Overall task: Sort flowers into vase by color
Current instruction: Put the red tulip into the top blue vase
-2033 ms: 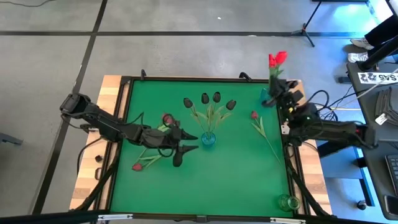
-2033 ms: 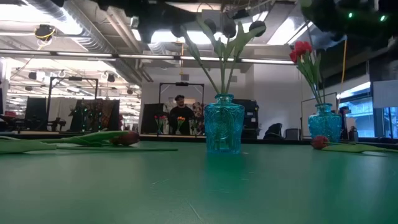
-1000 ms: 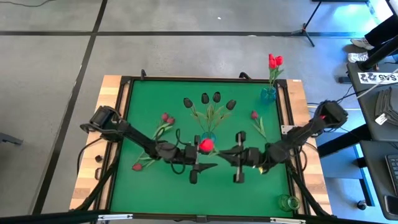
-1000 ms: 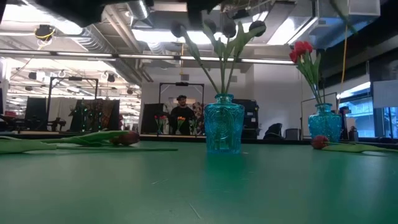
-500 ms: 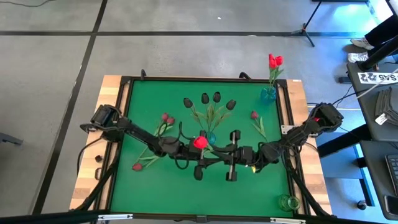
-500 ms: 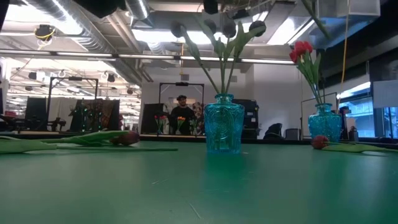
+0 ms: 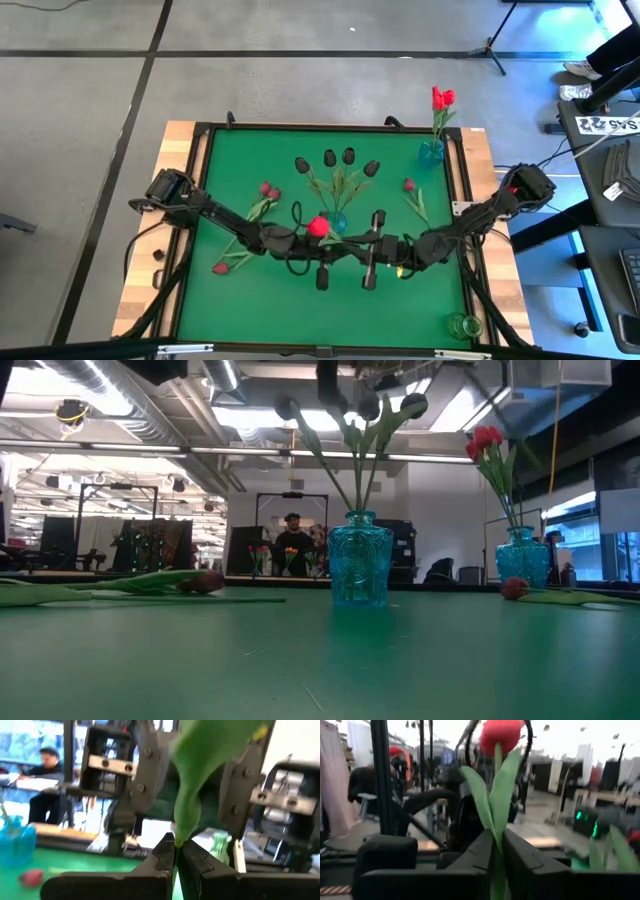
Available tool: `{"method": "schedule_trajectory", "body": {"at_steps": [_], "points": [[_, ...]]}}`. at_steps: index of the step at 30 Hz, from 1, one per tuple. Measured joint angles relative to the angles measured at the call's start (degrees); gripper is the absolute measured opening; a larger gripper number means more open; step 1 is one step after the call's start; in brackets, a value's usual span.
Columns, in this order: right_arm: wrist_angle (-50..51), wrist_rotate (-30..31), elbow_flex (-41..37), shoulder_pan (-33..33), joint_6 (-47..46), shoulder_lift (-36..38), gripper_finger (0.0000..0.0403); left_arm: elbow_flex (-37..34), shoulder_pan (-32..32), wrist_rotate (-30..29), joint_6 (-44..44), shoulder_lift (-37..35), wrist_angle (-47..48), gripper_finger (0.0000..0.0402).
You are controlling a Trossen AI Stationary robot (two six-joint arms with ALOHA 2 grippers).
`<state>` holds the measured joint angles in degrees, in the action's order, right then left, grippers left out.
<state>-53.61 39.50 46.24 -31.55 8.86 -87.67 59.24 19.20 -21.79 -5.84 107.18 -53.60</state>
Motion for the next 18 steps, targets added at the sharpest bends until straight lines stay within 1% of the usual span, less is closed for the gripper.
{"method": "schedule_trajectory", "body": {"at_steps": [3, 6, 9, 11, 15, 18], "points": [[8.46, -0.15, 0.0, 0.04, -6.93, 2.67, 0.0083, 0.04, 0.38, -1.39, -1.58, -0.04, 4.9, 0.0004], [15.69, -1.57, 0.0, 0.1, -13.03, 4.98, 0.0126, 0.04, 0.36, -1.7, -2.9, -0.02, 8.68, 0.0003], [18.86, -2.99, 0.01, 0.11, -15.59, 5.75, 0.0153, 0.04, 0.22, -1.75, -3.08, -0.02, 11.4, 0.0002], [21.92, -3.25, 0.95, 0.65, -16.57, 5.78, 0.016, 0.04, 0.14, -1.7, -3.52, -0.02, 12.26, 0.0002], [35.37, -8.53, 6.17, 3.25, -20.41, 5.08, 0.0163, 0.04, -0.06, -0.98, -4.31, -0.02, 12.37, 0.0002], [41.71, -10.66, 9.79, 4.66, -21.79, 4.56, 0.0163, 0.04, 0.2, -0.78, -4.33, -0.02, 13.36, 0.0001]]}}
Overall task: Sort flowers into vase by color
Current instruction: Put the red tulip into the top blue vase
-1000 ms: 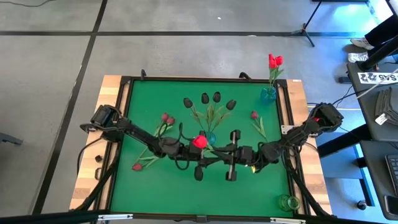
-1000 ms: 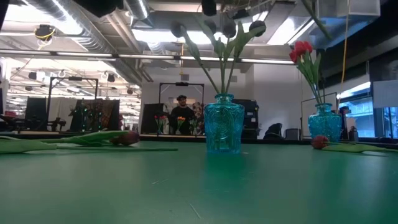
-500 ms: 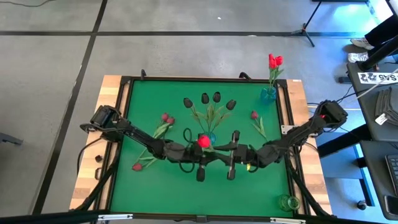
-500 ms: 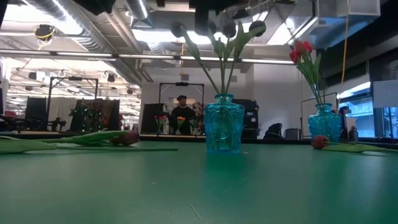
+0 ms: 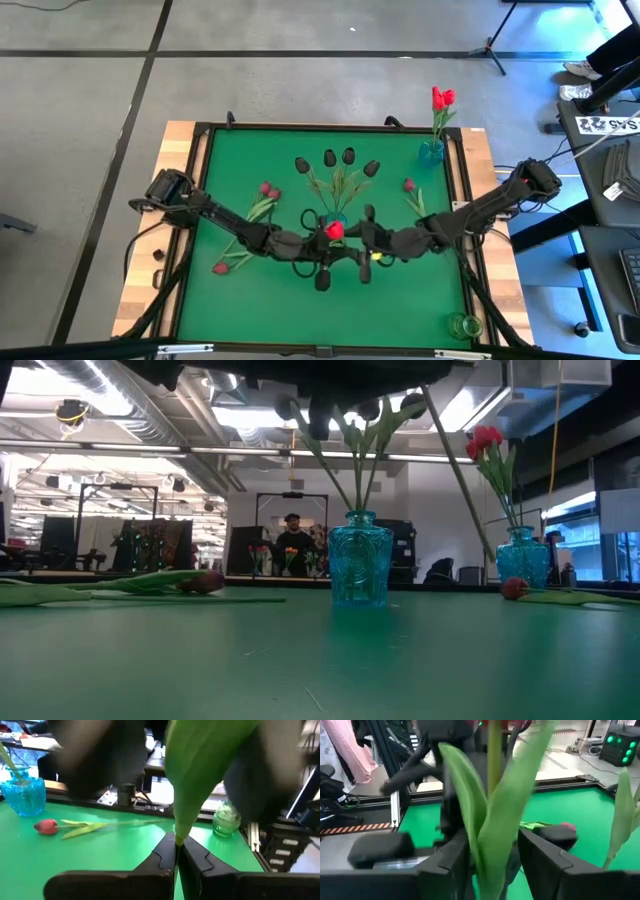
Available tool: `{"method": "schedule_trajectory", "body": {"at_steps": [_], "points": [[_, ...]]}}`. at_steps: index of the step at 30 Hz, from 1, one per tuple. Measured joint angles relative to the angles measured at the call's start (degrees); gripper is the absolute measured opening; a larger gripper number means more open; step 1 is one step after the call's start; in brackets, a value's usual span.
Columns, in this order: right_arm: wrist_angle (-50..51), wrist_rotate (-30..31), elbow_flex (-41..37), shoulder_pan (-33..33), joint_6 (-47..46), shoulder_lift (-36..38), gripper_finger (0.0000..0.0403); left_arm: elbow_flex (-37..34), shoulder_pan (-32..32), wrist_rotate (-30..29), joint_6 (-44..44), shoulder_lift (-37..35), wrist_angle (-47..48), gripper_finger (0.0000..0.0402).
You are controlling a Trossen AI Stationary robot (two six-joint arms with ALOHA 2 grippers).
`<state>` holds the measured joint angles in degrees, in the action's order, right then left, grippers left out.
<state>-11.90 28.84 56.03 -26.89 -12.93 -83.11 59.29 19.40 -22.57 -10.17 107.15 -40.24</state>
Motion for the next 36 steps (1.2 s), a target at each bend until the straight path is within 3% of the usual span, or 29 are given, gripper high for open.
{"method": "schedule_trajectory", "body": {"at_steps": [8, 15, 21, 24, 26, 31, 36], "points": [[1.83, -3.16, 2.6, -0.09, -0.55, 0.13, 0.0119, 0.0, 1.86, -0.65, 0.21, 0.0, 0.91, 0.0012], [1.53, -4.42, 2.6, -0.11, -0.9, 0.17, 0.0018, -0.02, 2.97, -2.45, 2.86, 0.0, 0.86, 0.0024], [2.51, -5.97, 2.58, -0.13, -3.15, 3.47, 0.0017, -0.04, 5.23, -4.34, 3.23, -3.73, 6.43, 0.0072], [6.24, -4.36, 2.58, -0.17, -3.08, 7.09, 0.0007, -0.04, 7.33, -6.11, 3.11, -7.22, 13.63, 0.01], [10.82, 0.04, 2.58, -1.12, -2.83, 10.33, 0.001, -0.04, 9.16, -6.53, 2.33, -9.4, 19.64, 0.0115], [25.74, 18.99, 2.5, -4.62, -2.3, 19.26, 0.0006, -0.04, 15.05, -7.2, -0.8, -11.98, 29.92, 0.0129], [40.5, 44.18, 2.15, -6.16, -3.84, 28.02, 0.0008, -0.07, 19.83, -11.93, -1.34, -11.96, 30.7, 0.0122]]}}
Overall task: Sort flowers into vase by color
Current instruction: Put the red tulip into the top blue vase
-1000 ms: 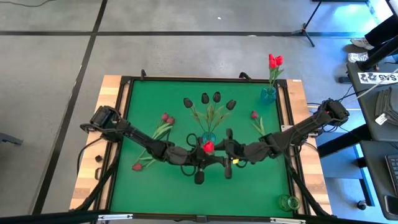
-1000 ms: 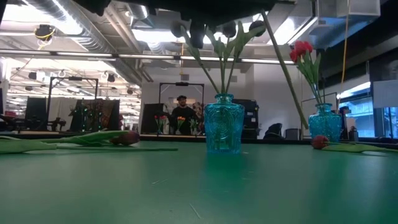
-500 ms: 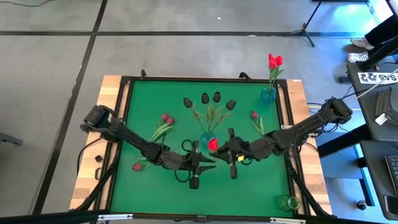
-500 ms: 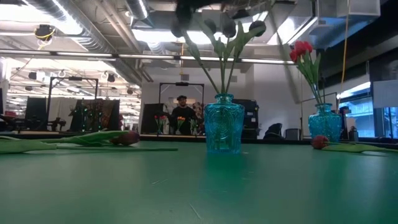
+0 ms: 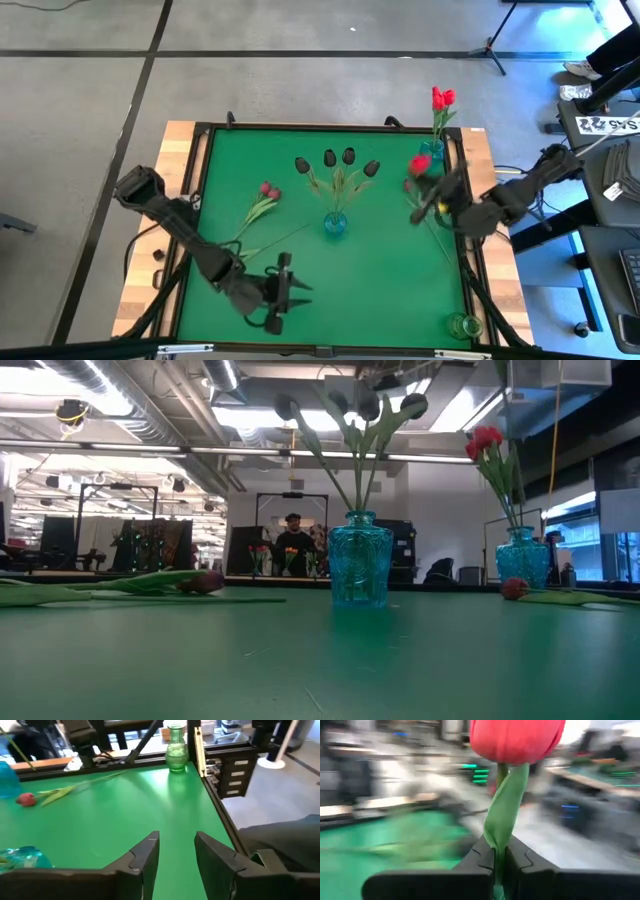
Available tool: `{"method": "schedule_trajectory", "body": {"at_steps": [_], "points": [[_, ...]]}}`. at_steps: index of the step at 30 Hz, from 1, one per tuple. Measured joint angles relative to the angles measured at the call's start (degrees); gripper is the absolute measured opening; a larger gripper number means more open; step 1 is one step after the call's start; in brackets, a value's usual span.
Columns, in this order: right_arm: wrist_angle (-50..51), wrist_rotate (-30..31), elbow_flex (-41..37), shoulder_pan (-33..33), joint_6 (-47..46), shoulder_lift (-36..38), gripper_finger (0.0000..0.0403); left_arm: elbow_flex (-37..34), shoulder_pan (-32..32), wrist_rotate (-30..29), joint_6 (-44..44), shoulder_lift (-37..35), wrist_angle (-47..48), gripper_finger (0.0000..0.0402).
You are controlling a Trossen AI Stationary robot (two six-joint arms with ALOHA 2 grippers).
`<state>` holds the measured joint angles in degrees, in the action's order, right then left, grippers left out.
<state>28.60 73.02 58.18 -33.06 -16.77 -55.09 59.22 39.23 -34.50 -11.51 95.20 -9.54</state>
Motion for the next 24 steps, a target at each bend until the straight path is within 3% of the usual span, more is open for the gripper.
{"method": "schedule_trajectory", "body": {"at_steps": [2, 5, 10, 19, 24], "points": [[6.65, 5.43, -1.01, 2.45, -3.54, 2.9, 0.0006, 0.0, 0.63, -2.38, 0.02, 0.03, -0.05, 0.0119], [13.33, 7.38, -2.59, 8.82, -9.88, 6.7, 0.0005, 0.0, 0.65, -3.55, 0.0, 0.04, -0.3, 0.0114], [12.29, 9.08, -4.64, 23.18, -10.72, 10.86, 0.0004, 0.0, -0.63, -3.39, 0.26, 0.07, -0.35, 0.0107], [-12.15, -12.01, -7.42, 48.37, 10.94, 9.39, 0.0005, 0.0, -4.47, -1.25, 1.29, 0.09, -0.37, 0.0105], [-20.4, -17.83, -7.42, 56.69, 17.45, 10.9, 0.0003, 0.0, -3.82, 2.5, 1.05, 0.09, 1.25, 0.0105]]}}
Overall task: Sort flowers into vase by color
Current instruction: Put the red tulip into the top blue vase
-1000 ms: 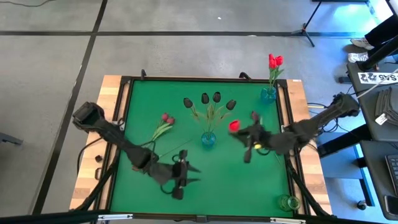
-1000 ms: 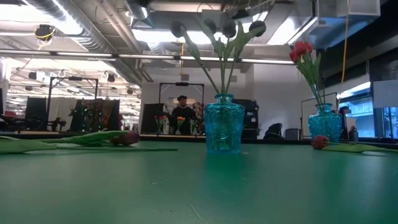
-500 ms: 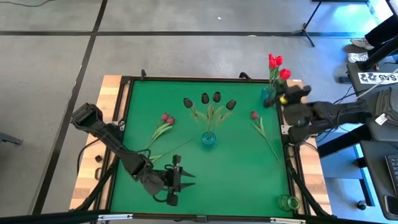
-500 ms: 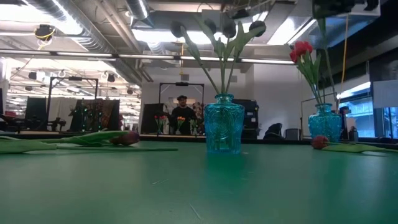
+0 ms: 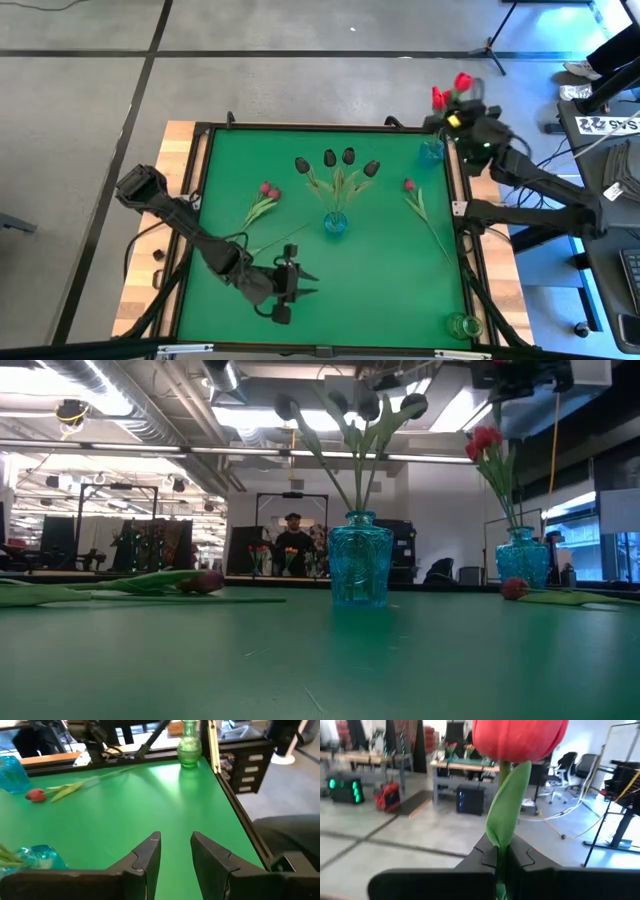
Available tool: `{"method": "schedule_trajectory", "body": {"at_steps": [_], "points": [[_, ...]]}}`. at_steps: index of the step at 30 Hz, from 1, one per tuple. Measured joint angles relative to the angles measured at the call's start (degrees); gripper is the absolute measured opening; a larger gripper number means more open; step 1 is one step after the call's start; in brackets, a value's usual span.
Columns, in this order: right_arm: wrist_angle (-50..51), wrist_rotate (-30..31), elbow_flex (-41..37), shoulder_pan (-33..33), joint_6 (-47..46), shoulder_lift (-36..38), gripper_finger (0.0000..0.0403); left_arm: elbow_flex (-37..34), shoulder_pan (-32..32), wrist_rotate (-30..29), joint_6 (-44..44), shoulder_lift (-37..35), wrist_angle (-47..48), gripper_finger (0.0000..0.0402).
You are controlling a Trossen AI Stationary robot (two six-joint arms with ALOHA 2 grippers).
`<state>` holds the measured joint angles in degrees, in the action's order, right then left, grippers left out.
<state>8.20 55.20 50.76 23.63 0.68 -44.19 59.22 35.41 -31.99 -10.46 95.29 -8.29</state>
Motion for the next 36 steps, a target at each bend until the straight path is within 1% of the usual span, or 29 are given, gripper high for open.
{"method": "schedule_trajectory", "body": {"at_steps": [2, 7, 11, 13, 18, 24, 27, 32, 34, 36], "points": [[-1.52, -0.79, 0.08, 1.8, 1.32, 1.46, 0.0003, 0.0, 0.59, -0.26, -0.31, 0.02, 1.01, 0.0105], [-0.72, -1.15, 0.09, 5.72, 3.0, 4.04, 0.0004, 0.0, 0.88, -2.42, -3.45, 0.02, 3.79, 0.0105], [0.49, -4.99, -0.34, 8.88, 1.38, 3.37, 0.0004, 0.0, 0.7, -2.53, -4.04, 0.02, 3.71, 0.0105], [-1.31, -6.67, -2.35, 10.34, 0.84, 2.93, 0.0004, 0.0, 0.71, -2.51, -4.3, 0.02, 3.66, 0.0105], [-4.27, -7.45, -7.81, 12.42, -1.84, 2.4, 0.0004, 0.0, 1.0, -2.54, -5.88, 0.02, 3.56, 0.0105], [-2.93, -8.33, -11.01, 13.56, -2.6, 2.43, 0.0007, 0.0, 1.01, -3.01, -5.92, 0.02, 3.55, 0.0105], [1.48, -8.88, -11.13, 13.56, -6.32, 2.38, 0.0027, 0.0, 0.88, -3.05, -6.48, 0.02, 3.55, 0.0105], [8.81, -8.99, -11.15, 13.56, -10.23, 2.36, 0.0092, 0.0, 0.93, -3.08, -7.21, 0.02, 3.31, 0.0105], [12.01, -10.37, -11.15, 13.56, -12.5, 2.46, 0.012, 0.0, 1.03, -3.08, -7.21, 0.02, 2.96, 0.0105], [16.55, -13.21, -10.38, 13.56, -14.61, 2.67, 0.0146, 0.0, 1.03, -3.08, -7.21, 0.02, 2.9, 0.0105]]}}
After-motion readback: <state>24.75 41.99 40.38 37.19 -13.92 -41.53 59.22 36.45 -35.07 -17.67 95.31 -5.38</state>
